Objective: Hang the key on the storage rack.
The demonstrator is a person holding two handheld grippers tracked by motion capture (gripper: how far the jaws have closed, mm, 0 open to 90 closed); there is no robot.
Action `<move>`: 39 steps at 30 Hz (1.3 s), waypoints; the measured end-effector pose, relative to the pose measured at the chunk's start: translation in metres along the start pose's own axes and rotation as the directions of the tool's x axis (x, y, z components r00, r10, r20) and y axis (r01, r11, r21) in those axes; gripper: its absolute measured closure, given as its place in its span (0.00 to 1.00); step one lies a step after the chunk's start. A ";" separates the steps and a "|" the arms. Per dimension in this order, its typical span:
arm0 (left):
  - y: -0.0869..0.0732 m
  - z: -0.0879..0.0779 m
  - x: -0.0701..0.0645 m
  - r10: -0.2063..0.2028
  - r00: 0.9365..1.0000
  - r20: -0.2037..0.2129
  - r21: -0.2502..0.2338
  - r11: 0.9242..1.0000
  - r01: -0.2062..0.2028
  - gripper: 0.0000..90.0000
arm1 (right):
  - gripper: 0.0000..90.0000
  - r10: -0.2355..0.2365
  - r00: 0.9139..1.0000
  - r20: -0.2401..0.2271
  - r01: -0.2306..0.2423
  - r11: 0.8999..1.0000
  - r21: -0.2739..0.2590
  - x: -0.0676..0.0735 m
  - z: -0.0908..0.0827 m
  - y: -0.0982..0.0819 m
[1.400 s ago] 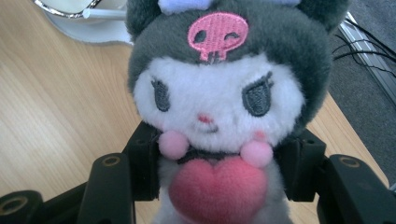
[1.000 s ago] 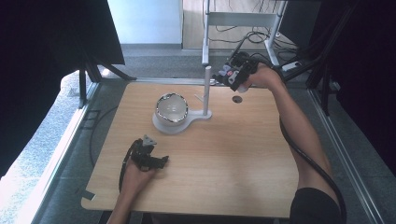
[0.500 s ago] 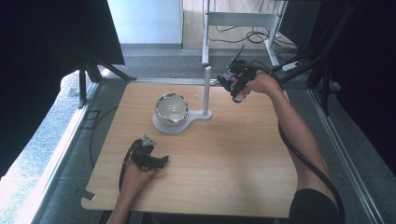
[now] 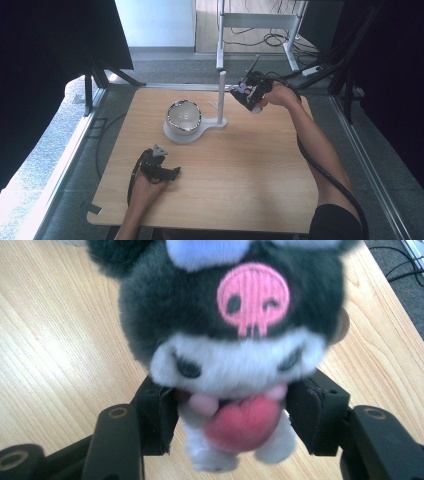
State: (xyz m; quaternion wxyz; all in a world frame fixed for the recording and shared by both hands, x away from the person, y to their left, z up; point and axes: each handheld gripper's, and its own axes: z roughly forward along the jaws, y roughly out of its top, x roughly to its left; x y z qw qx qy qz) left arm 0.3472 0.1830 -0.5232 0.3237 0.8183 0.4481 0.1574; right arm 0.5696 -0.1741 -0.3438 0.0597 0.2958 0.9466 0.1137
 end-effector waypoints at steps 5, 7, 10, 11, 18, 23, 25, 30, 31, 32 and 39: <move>0.000 0.000 0.000 0.000 1.000 0.000 0.001 1.000 0.000 0.03 | 0.40 -0.022 1.000 -0.004 0.022 1.000 -0.017 0.004 0.001 0.003; 0.000 0.000 0.000 0.000 1.000 0.003 0.004 1.000 0.000 0.03 | 0.37 -0.024 1.000 0.003 0.024 0.999 -0.026 0.005 -0.001 0.004; 0.000 0.000 0.000 0.000 1.000 0.003 0.004 1.000 0.000 0.03 | 0.35 -0.038 0.999 0.003 0.038 0.999 -0.034 0.007 -0.004 0.004; 0.000 0.000 0.000 0.001 1.000 0.003 0.004 1.000 -0.001 0.03 | 0.34 -0.040 0.999 0.009 0.040 0.998 -0.037 0.008 -0.006 0.004; 0.000 0.000 0.000 0.000 1.000 0.001 0.003 1.000 0.000 0.03 | 0.30 -0.076 0.997 0.022 0.078 0.996 -0.052 0.016 -0.011 0.003; 0.000 0.000 0.000 0.000 1.000 0.001 0.003 1.000 0.000 0.03 | 0.24 -0.106 0.993 0.044 0.109 0.992 -0.067 0.024 -0.014 0.000; 0.000 0.000 0.000 0.000 1.000 0.001 0.003 1.000 0.000 0.03 | 0.21 -0.116 0.992 0.047 0.119 0.990 -0.070 0.027 -0.015 -0.002; 0.000 0.000 0.000 0.000 1.000 0.001 0.003 1.000 0.000 0.03 | 0.16 -0.133 0.989 0.061 0.137 0.988 -0.075 0.033 -0.019 -0.008; 0.000 0.000 0.000 0.000 1.000 0.001 0.003 1.000 0.000 0.03 | 0.15 -0.130 0.990 0.061 0.134 0.988 -0.074 0.033 -0.020 -0.009; 0.000 0.000 0.000 0.000 1.000 0.001 0.003 1.000 0.000 0.03 | 0.15 -0.127 0.990 0.069 0.132 0.988 -0.078 0.034 -0.021 -0.011; 0.000 0.000 0.000 0.001 1.000 0.001 0.003 1.000 -0.001 0.03 | 0.13 -0.121 0.990 0.079 0.128 0.988 -0.085 0.039 -0.028 -0.027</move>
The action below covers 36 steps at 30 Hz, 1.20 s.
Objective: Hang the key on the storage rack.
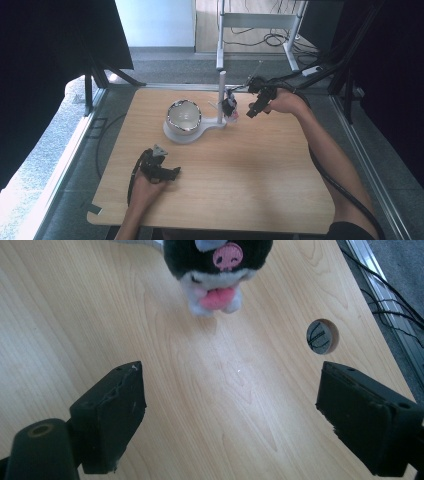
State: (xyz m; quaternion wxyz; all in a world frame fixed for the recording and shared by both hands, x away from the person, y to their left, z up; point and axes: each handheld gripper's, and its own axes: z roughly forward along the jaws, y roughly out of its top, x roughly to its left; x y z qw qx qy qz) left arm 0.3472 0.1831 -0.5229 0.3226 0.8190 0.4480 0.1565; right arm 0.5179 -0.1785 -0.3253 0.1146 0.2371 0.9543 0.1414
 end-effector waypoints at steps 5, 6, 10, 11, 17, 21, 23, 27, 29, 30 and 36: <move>0.000 0.000 0.000 0.001 1.000 0.000 0.001 1.000 -0.001 0.03 | 0.08 0.009 1.000 0.013 -0.008 1.000 -0.018 0.004 -0.008 -0.011; 0.000 0.000 0.000 0.004 1.000 0.000 0.003 1.000 -0.004 0.03 | 0.07 0.009 1.000 0.017 -0.009 1.000 -0.023 0.005 -0.009 -0.013; 0.000 0.000 0.000 0.003 1.000 0.000 0.003 1.000 -0.003 0.03 | 0.04 0.007 1.000 0.029 -0.006 0.999 -0.038 0.008 -0.014 -0.022; 0.000 0.000 0.000 0.000 1.000 0.000 0.000 1.000 0.000 0.03 | 0.03 0.006 1.000 0.029 -0.005 0.999 -0.040 0.009 -0.015 -0.024; 0.000 0.000 0.000 0.000 1.000 0.000 0.000 1.000 0.000 0.03 | 0.03 0.007 0.999 0.035 -0.005 0.999 -0.050 0.016 -0.018 -0.041; 0.000 0.000 0.000 0.000 1.000 0.000 0.000 1.000 0.000 0.03 | 0.03 0.010 0.999 0.039 -0.008 0.999 -0.051 0.022 -0.019 -0.054; 0.000 0.000 0.000 0.000 1.000 0.000 0.000 1.000 0.000 0.03 | 0.03 0.010 0.999 0.040 -0.008 0.999 -0.053 0.023 -0.019 -0.057; 0.000 0.000 0.000 -0.002 1.000 -0.003 -0.002 1.000 0.002 0.03 | 0.03 0.019 0.999 0.038 -0.016 0.998 -0.066 0.028 -0.018 -0.069; 0.000 0.000 0.000 -0.001 1.000 -0.003 -0.002 1.000 0.001 0.03 | 0.03 0.043 0.999 0.032 -0.040 0.996 -0.082 0.030 -0.018 -0.075; 0.000 0.000 0.000 -0.001 1.000 -0.002 -0.003 1.000 0.001 0.03 | 0.03 0.052 0.998 0.031 -0.049 0.995 -0.088 0.031 -0.018 -0.078; 0.000 0.000 0.000 -0.001 1.000 -0.003 -0.002 1.000 0.001 0.03 | 0.03 0.061 0.997 0.043 -0.056 0.994 -0.095 0.037 -0.018 -0.097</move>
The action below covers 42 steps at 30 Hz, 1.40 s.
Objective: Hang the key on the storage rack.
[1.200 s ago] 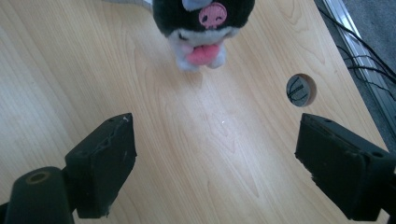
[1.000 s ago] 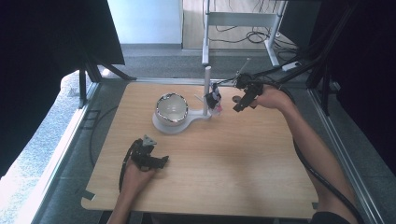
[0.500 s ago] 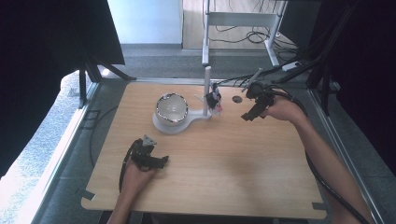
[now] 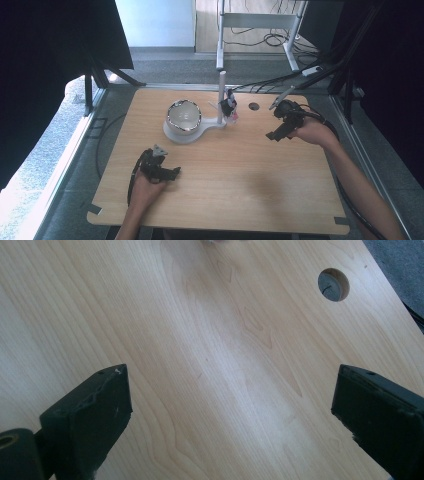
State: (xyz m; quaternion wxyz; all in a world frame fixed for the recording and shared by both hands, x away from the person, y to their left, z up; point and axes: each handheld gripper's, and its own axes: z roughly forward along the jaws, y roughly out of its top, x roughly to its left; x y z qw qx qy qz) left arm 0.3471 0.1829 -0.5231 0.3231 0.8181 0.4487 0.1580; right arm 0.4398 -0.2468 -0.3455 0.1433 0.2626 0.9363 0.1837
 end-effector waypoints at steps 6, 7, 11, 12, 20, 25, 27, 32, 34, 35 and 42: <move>0.000 0.000 0.000 0.001 1.000 0.001 0.000 1.000 -0.001 0.03 | 0.03 0.026 1.000 0.012 -0.026 0.999 -0.025 0.002 -0.003 -0.015; 0.000 0.000 0.000 0.000 1.000 0.001 0.000 1.000 0.000 0.03 | 0.02 0.035 0.999 0.022 -0.035 0.999 -0.030 0.003 -0.005 -0.021; 0.000 0.000 0.000 0.001 1.000 0.001 0.000 1.000 -0.001 0.03 | 0.02 0.043 0.999 0.032 -0.041 0.998 -0.043 0.004 -0.008 -0.031; 0.000 0.000 0.000 0.001 1.000 0.001 0.000 1.000 -0.001 0.03 | 0.02 0.048 0.998 0.036 -0.046 0.998 -0.047 0.005 -0.008 -0.035; 0.000 0.000 0.000 0.001 1.000 0.001 0.000 1.000 -0.001 0.03 | 0.02 0.083 0.995 0.054 -0.078 0.994 -0.076 0.012 -0.008 -0.067; 0.000 0.000 0.000 -0.003 1.000 0.000 0.000 1.000 0.003 0.03 | 0.02 0.089 0.994 0.067 -0.084 0.994 -0.072 0.018 -0.004 -0.083; 0.000 0.000 0.000 -0.003 1.000 -0.001 0.000 1.000 0.003 0.03 | 0.01 0.100 0.993 0.068 -0.094 0.992 -0.080 0.021 -0.001 -0.090; 0.000 0.000 0.000 -0.003 1.000 -0.002 0.002 1.000 0.003 0.03 | 0.01 0.124 0.990 0.067 -0.117 0.988 -0.097 0.028 0.007 -0.108; 0.000 0.000 0.000 -0.003 1.000 -0.002 0.002 1.000 0.003 0.03 | 0.01 0.140 0.988 0.070 -0.132 0.985 -0.110 0.032 0.011 -0.116; 0.000 0.000 0.000 -0.003 1.000 -0.003 0.002 1.000 0.003 0.03 | 0.01 0.142 0.987 0.071 -0.133 0.985 -0.109 0.033 0.012 -0.118; 0.000 0.000 -0.001 -0.002 1.000 -0.002 0.002 1.000 0.002 0.03 | 0.02 0.188 0.980 0.070 -0.176 0.973 -0.150 0.046 0.026 -0.142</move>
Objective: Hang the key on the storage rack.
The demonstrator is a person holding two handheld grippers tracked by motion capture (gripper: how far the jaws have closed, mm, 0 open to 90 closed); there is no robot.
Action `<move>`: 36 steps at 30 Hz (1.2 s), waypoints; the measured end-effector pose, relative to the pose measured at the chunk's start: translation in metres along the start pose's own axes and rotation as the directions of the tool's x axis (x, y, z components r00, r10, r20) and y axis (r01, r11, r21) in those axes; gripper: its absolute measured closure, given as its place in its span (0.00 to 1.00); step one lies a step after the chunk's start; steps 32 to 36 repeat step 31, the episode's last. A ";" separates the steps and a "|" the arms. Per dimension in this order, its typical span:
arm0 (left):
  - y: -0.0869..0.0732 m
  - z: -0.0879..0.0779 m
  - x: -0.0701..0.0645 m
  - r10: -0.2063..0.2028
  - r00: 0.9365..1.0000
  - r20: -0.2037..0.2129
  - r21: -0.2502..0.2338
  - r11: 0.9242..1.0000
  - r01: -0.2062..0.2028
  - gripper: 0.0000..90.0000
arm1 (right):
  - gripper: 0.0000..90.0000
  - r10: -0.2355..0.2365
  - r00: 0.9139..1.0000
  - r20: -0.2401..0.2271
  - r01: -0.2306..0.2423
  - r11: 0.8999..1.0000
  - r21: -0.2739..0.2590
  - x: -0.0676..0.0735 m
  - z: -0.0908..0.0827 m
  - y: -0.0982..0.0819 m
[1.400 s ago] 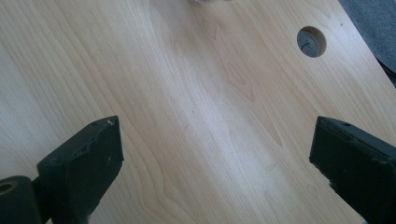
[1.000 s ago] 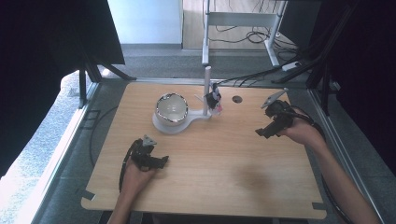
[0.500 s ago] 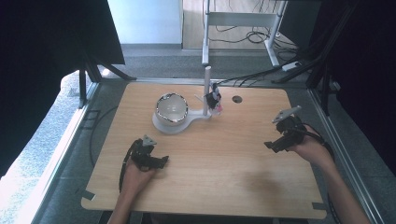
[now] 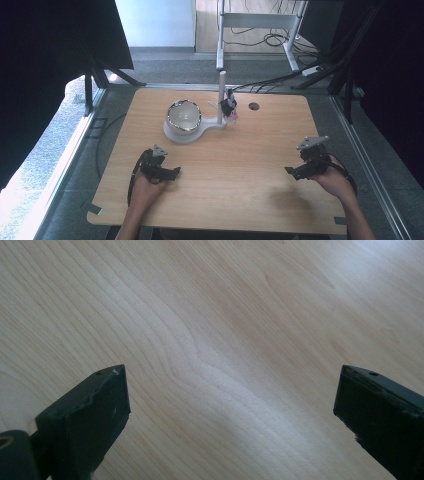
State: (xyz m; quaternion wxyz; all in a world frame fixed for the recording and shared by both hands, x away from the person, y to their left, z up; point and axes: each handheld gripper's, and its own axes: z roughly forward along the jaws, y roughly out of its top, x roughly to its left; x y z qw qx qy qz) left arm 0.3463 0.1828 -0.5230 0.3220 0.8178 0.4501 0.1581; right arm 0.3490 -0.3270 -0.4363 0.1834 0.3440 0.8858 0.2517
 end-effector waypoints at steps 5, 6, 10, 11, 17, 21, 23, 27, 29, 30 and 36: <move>0.000 0.000 0.000 -0.001 1.000 0.000 -0.001 1.000 0.001 0.03 | 0.03 0.027 1.000 0.010 -0.027 0.999 -0.023 0.009 0.012 -0.018; 0.000 0.000 0.000 -0.001 1.000 0.000 0.000 1.000 0.001 0.03 | 0.03 0.034 0.999 0.008 -0.034 0.999 -0.026 0.011 0.014 -0.022; 0.000 0.000 0.000 -0.001 1.000 0.000 0.000 1.000 0.001 0.03 | 0.02 0.068 0.998 0.006 -0.068 0.996 -0.056 0.018 0.024 -0.034; 0.000 0.000 0.000 0.000 1.000 0.000 0.000 1.000 0.000 0.03 | 0.02 0.076 0.997 0.007 -0.075 0.995 -0.066 0.020 0.027 -0.037; 0.000 0.000 0.000 0.000 1.000 0.000 0.000 1.000 0.000 0.03 | 0.00 0.147 0.989 -0.011 -0.147 0.985 -0.092 0.028 0.045 -0.056; 0.000 0.000 -0.001 0.000 1.000 0.000 0.000 1.000 0.000 0.03 | 0.00 0.201 0.979 -0.035 -0.204 0.969 -0.141 0.029 0.051 -0.066; 0.000 0.000 -0.001 -0.001 1.000 0.000 0.000 1.000 0.001 0.03 | 0.00 0.213 0.977 -0.032 -0.215 0.966 -0.140 0.028 0.050 -0.068; 0.000 0.000 -0.001 -0.001 1.000 0.000 -0.001 1.000 0.001 0.03 | 0.00 0.217 0.976 -0.032 -0.219 0.966 -0.138 0.029 0.050 -0.068; 0.000 0.000 -0.001 -0.001 1.000 0.000 0.000 1.000 0.001 0.03 | 0.00 0.219 0.975 -0.031 -0.221 0.965 -0.138 0.029 0.050 -0.068; 0.000 0.000 -0.001 -0.001 1.000 0.000 -0.001 1.000 0.001 0.03 | 0.00 0.222 0.975 -0.030 -0.224 0.965 -0.138 0.029 0.050 -0.068; 0.000 0.000 -0.001 -0.001 1.000 0.000 -0.001 1.000 0.001 0.03 | 0.00 0.222 0.975 -0.029 -0.224 0.965 -0.138 0.030 0.050 -0.068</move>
